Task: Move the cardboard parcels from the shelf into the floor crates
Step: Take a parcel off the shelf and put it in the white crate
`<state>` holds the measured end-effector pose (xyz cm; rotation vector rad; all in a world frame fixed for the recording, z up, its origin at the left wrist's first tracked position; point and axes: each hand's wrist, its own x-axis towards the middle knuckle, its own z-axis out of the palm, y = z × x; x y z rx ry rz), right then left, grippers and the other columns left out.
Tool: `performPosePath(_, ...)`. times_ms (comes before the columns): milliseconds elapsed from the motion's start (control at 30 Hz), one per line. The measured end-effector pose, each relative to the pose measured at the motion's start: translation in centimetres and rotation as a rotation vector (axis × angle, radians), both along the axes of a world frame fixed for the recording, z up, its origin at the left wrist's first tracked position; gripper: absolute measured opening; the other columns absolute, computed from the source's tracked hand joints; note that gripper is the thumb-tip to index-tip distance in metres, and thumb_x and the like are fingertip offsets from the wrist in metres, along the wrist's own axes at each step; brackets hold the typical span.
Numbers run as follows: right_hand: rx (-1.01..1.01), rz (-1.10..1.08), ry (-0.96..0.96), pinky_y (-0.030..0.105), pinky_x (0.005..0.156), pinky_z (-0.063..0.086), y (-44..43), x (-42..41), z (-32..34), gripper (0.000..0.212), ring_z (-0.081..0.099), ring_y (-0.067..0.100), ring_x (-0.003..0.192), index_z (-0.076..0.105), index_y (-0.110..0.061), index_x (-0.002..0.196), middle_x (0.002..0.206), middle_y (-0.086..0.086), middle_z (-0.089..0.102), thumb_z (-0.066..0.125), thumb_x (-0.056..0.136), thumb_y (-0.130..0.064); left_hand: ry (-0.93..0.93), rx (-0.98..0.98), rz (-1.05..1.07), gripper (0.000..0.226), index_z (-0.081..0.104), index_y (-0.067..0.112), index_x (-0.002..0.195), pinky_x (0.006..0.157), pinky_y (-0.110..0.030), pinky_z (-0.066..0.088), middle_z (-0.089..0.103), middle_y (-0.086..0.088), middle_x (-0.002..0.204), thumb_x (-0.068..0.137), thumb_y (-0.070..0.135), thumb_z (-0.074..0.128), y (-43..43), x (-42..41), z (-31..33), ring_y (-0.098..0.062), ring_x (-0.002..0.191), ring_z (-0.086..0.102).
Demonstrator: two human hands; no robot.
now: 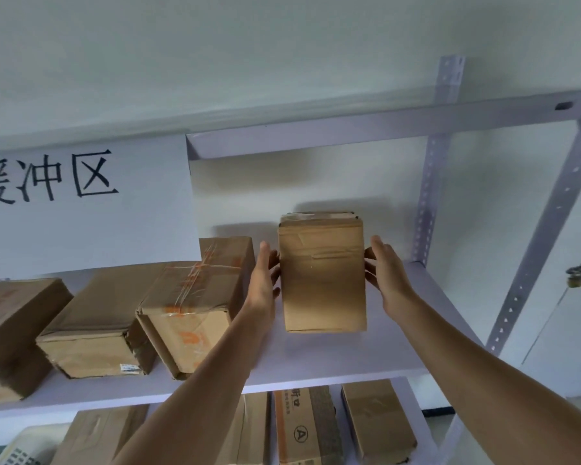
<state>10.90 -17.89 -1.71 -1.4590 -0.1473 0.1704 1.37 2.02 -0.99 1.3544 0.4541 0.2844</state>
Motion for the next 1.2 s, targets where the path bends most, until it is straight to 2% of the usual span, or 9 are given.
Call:
performPosePath(100,0.006,-0.046,-0.034,0.042,0.084,0.037,-0.3,-0.3,-0.3,0.031,0.046,0.024,0.092,0.042,-0.023,0.086,0.097,0.006,0.047,0.043,0.1,-0.05,-0.029,-0.028,0.012,0.068,0.058,0.018,0.153,0.13,-0.055,0.029,0.06,-0.001,0.156,0.111,0.065,0.031,0.0,0.0,-0.9,-0.018,0.148,0.051)
performPosePath(167,-0.065,-0.068,-0.029,0.054,0.085,0.046,-0.7,-0.8,-0.8,0.029,0.052,0.041,0.089,0.044,-0.022,0.09,0.092,0.016,0.05,0.039,0.108,-0.044,-0.025,-0.044,0.004,0.068,0.064,0.019,0.148,0.128,-0.055,0.032,0.065,-0.001,0.15,0.111,0.065,0.03,-0.3,-0.4,-1.5,-0.019,0.145,0.054)
performPosePath(233,-0.13,-0.056,0.002,0.066,0.097,0.048,-1.1,-0.9,-1.4,0.032,0.051,0.058,0.114,0.044,-0.018,0.091,0.096,0.031,0.052,0.037,0.111,-0.042,-0.014,-0.064,0.0,0.068,0.064,0.02,0.148,0.126,-0.053,0.037,0.065,-0.001,0.148,0.111,0.065,0.029,-0.6,-0.6,-2.0,-0.022,0.143,0.056)
performPosePath(300,-0.136,-0.043,0.042,0.052,0.089,0.054,-1.5,-1.1,-1.4,0.048,0.061,0.043,0.113,0.048,-0.003,0.092,0.114,0.032,0.061,0.035,0.112,-0.044,0.008,-0.053,0.001,0.065,0.065,0.023,0.143,0.119,-0.047,0.043,0.065,0.0,0.145,0.111,0.066,0.029,-0.7,-0.7,-2.0,-0.021,0.138,0.058)
performPosePath(400,-0.117,0.011,0.109,0.033,0.078,0.053,-1.7,-0.9,-0.9,0.04,0.065,0.015,0.102,0.058,-0.024,0.104,0.116,0.01,0.069,0.03,0.113,-0.051,0.058,-0.013,0.004,0.062,0.063,0.026,0.14,0.105,-0.042,0.045,0.067,0.0,0.136,0.11,0.067,0.028,-1.1,-0.5,-1.4,-0.014,0.119,0.063)
performPosePath(800,-0.073,0.052,0.123,0.042,0.096,0.055,-1.8,-0.8,0.1,0.063,0.067,0.023,0.118,0.065,-0.012,0.13,0.13,0.011,0.068,0.026,0.112,-0.058,0.026,-0.14,0.068,0.07,0.068,0.017,0.139,0.122,-0.051,0.044,0.071,-0.006,0.138,0.109,0.069,0.031,-0.5,0.1,-1.9,-0.025,0.132,0.063)
performPosePath(1033,0.008,-0.025,0.096,0.034,0.078,0.054,-1.5,-0.7,-0.8,0.057,0.069,0.017,0.096,0.064,-0.013,0.101,0.106,0.003,0.073,0.029,0.112,-0.056,0.02,-0.11,0.093,0.075,0.069,0.005,0.122,0.064,-0.028,0.047,0.072,-0.008,0.095,0.108,0.069,0.033,0.0,0.1,-2.6,-0.008,0.066,0.067)
performPosePath(1067,0.007,-0.028,0.102,0.034,0.079,0.054,-1.5,-0.7,-1.0,0.055,0.069,0.017,0.097,0.063,-0.015,0.097,0.107,0.004,0.073,0.03,0.112,-0.056,0.028,-0.108,0.086,0.08,0.068,-0.001,0.124,0.068,-0.031,0.051,0.071,-0.01,0.094,0.108,0.069,0.032,0.1,0.0,-2.9,-0.009,0.064,0.069)
performPosePath(1200,-0.023,-0.028,0.111,0.036,0.083,0.055,-1.4,-1.0,-2.7,0.053,0.069,0.019,0.102,0.062,-0.013,0.096,0.11,0.007,0.074,0.034,0.112,-0.055,0.046,-0.204,0.052,0.08,0.068,0.003,0.14,0.121,-0.06,0.043,0.072,-0.023,0.136,0.108,0.069,0.035,-0.2,-0.5,-4.5,-0.04,0.132,0.065)
